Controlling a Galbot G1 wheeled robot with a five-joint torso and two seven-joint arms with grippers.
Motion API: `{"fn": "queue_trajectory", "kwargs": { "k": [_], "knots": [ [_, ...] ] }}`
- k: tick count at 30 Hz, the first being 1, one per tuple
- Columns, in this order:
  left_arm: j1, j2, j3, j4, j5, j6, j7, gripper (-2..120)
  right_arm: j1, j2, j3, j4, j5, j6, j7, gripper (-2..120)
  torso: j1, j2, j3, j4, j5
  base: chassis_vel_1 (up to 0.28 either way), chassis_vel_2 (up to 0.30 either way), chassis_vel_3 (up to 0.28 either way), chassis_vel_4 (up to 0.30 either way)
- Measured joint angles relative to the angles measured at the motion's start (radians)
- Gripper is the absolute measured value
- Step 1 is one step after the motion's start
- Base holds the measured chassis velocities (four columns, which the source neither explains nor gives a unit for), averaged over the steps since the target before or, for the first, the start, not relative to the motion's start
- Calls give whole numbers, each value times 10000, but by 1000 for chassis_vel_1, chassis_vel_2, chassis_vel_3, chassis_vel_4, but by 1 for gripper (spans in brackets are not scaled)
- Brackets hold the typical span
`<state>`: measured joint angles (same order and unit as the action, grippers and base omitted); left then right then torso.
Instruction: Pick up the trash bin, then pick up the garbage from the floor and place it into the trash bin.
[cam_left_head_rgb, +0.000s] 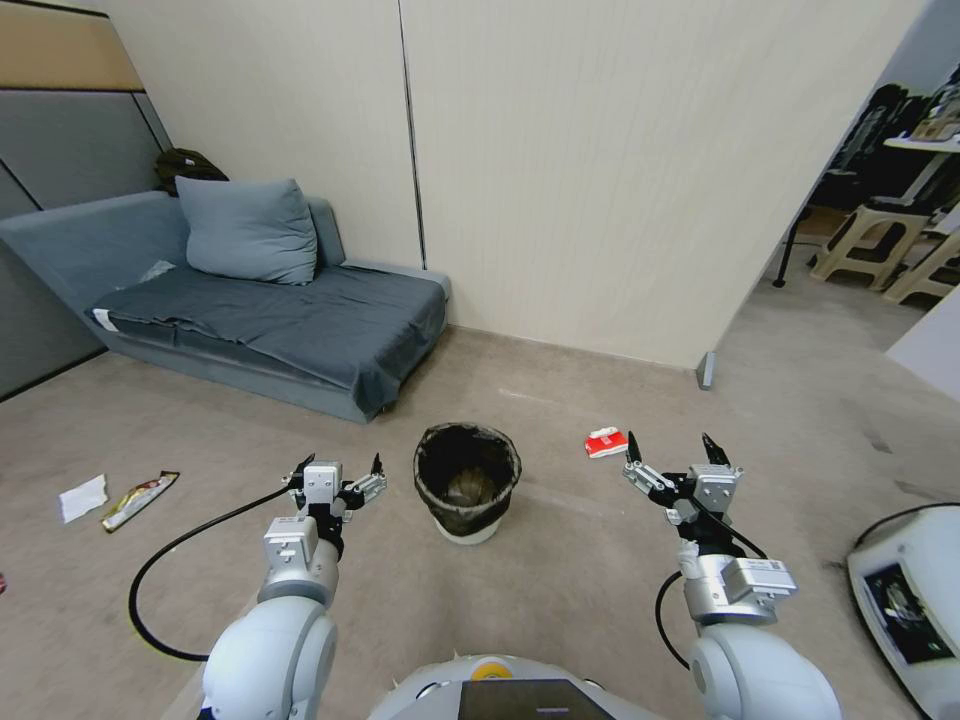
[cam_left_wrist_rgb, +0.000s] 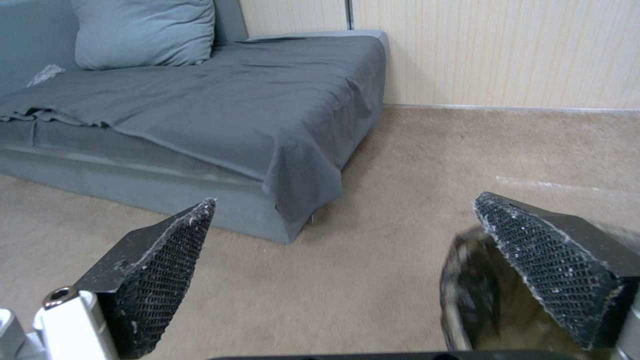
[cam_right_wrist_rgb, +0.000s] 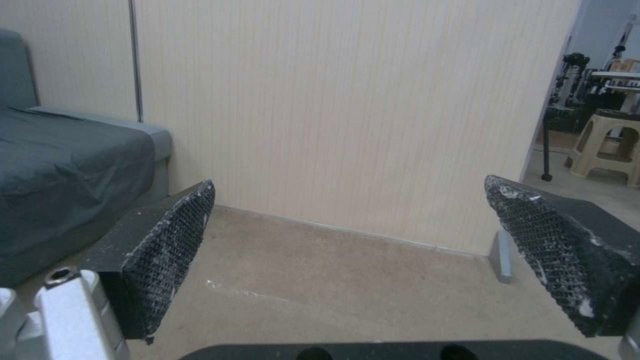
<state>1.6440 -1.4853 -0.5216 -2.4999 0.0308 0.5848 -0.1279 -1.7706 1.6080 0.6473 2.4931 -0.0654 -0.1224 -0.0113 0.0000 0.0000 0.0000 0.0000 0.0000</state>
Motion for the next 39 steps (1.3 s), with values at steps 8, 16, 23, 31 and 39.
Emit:
{"fn": "queue_trajectory", "kwargs": {
  "k": [8,16,23,31,39],
  "knots": [
    [3,-19,2,0,9,-1,2,100,21,0,-39,-32,35,95,-2,100,1,0,1,-1,0,-138,131,130,-126],
    [17,-34,-6,0,17,-4,11,100,32,0,-43,-69,-19,352,-212,100,1,0,0,0,1,-36,34,45,-32],
    [28,-41,58,0,18,-4,22,100,42,0,-27,-149,-203,741,-387,100,0,0,0,0,0,0,0,0,0],
    [52,-44,174,0,-9,20,41,100,51,0,-27,-221,-328,974,-398,100,0,0,0,0,0,0,0,0,0],
    [85,-62,601,0,-893,337,-17,100,54,0,-27,-251,-417,979,-398,100,0,1,0,0,0,0,0,0,0]
  ]
}}
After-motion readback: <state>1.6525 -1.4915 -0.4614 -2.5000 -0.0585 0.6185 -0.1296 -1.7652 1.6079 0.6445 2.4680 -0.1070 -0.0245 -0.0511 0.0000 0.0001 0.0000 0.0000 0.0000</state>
